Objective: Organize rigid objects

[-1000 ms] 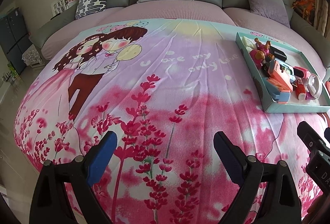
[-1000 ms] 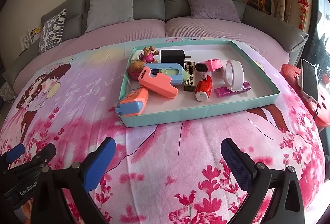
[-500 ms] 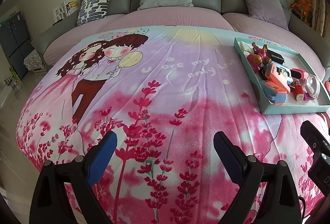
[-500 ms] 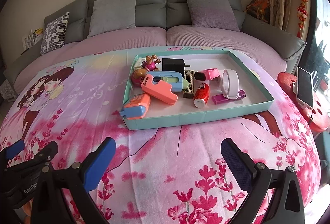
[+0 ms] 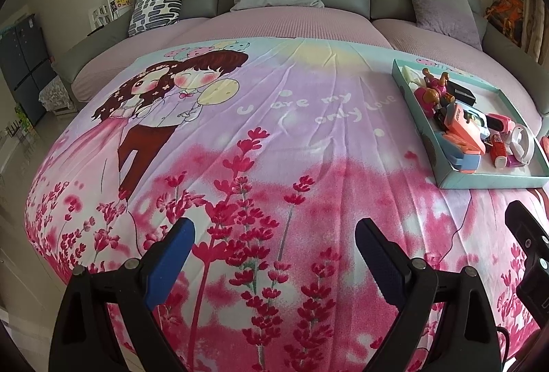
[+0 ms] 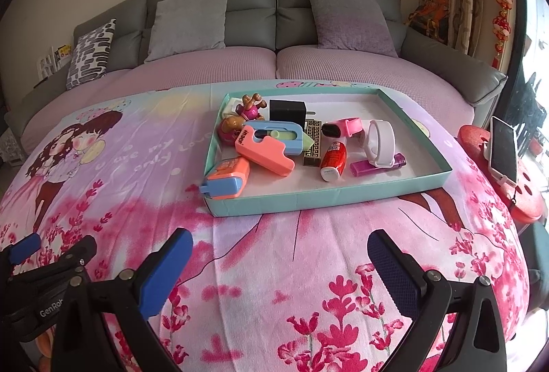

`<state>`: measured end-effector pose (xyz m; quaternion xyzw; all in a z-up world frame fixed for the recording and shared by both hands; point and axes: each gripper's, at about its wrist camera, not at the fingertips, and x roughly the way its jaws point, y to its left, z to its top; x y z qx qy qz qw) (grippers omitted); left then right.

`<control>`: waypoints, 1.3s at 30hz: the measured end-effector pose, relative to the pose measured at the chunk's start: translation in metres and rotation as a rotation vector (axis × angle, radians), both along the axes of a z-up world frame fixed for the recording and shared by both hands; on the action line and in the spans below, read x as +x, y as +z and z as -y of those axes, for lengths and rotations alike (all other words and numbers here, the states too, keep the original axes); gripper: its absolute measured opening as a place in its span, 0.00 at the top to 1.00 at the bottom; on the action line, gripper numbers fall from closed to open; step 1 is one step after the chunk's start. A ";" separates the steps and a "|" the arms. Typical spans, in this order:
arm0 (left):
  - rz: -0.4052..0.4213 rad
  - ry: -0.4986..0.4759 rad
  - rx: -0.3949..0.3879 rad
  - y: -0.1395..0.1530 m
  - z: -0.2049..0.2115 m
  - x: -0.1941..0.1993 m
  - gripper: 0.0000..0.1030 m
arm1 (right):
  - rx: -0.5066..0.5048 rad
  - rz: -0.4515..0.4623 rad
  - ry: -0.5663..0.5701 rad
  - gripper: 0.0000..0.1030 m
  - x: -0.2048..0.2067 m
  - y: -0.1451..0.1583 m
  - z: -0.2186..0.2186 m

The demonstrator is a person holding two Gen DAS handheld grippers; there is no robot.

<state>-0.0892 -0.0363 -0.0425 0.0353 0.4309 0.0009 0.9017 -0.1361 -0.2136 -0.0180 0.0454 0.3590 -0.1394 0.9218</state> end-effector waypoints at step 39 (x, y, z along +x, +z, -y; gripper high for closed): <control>-0.018 0.032 0.015 -0.004 -0.003 0.003 0.08 | -0.009 -0.003 0.004 0.00 0.000 0.000 -0.001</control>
